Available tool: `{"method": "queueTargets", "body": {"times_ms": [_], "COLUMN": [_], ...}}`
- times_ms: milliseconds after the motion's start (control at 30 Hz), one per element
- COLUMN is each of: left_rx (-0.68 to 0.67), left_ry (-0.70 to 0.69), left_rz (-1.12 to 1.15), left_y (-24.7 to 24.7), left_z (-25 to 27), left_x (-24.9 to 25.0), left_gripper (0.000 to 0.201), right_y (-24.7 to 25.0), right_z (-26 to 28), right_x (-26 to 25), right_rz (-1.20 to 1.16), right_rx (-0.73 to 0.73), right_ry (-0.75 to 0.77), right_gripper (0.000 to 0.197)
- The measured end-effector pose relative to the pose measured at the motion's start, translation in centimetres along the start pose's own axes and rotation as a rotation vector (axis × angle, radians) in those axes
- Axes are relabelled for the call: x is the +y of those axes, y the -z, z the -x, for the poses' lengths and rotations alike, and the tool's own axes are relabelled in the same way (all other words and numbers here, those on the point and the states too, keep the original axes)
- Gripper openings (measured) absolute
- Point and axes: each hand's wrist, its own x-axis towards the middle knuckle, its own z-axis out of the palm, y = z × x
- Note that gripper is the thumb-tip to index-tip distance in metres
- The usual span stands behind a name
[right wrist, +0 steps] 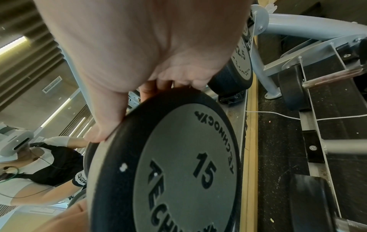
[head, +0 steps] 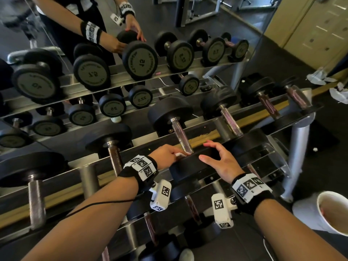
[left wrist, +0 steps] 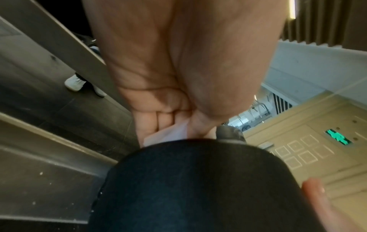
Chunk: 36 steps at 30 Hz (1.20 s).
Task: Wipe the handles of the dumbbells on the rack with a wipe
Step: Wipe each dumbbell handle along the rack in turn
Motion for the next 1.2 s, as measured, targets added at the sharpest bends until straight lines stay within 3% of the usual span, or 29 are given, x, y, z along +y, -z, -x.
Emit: {"method": "queueTargets", "body": {"times_ms": [67, 133, 200, 267, 367, 600, 667, 767, 900, 1067, 1200], "left_rx": [0.051, 0.208, 0.39, 0.473, 0.483, 0.595, 0.575, 0.517, 0.397, 0.526, 0.547], "left_ry": [-0.01, -0.018, -0.005, 0.017, 0.053, 0.125, 0.144, 0.156, 0.158, 0.187, 0.127], "left_rz": [0.077, 0.2, 0.308, 0.41, 0.585, 0.574, 0.578, 0.79, 0.932, 1.07, 1.056], "left_y": [0.0, 0.1, 0.4, 0.5, 0.0, -0.8, -0.7, -1.4, -1.5, 0.0, 0.2], "left_z": [0.1, 0.2, -0.2, -0.8, -2.1, -3.9, -3.8, -3.3, -2.0, -2.4, -3.6], "left_x": [-0.5, -1.5, -2.5, -2.4, -1.3, -0.3, -0.2, -0.5, -0.8, -0.4, 0.6], "left_gripper": [0.029, 0.021, 0.023, 0.026, 0.032, 0.032, 0.031, 0.023, 0.028, 0.034, 0.031], "right_y": [0.0, 0.0, 0.0, 0.0, 0.0, 0.0, -0.1, -0.1, -0.2, -0.2, -0.3], "right_z": [0.0, 0.0, -0.1, -0.2, -0.2, -0.1, 0.0, 0.1, 0.2, 0.2, 0.0], "right_x": [0.0, 0.1, 0.2, 0.3, 0.2, 0.0, 0.0, -0.1, -0.1, 0.1, 0.3], "right_rz": [-0.004, -0.015, -0.029, -0.037, -0.044, 0.017, 0.014, 0.019, -0.005, -0.04, -0.038], "right_rx": [-0.005, -0.008, -0.01, -0.012, -0.01, 0.0, 0.005, 0.01, 0.009, -0.001, 0.0], "right_ry": [0.001, 0.006, 0.012, 0.014, 0.017, 0.02, 0.022, 0.032, 0.041, 0.043, 0.043], "right_gripper": [0.063, 0.06, 0.055, 0.051, 0.049, 0.048, 0.048, 0.047, 0.047, 0.044, 0.045]}}
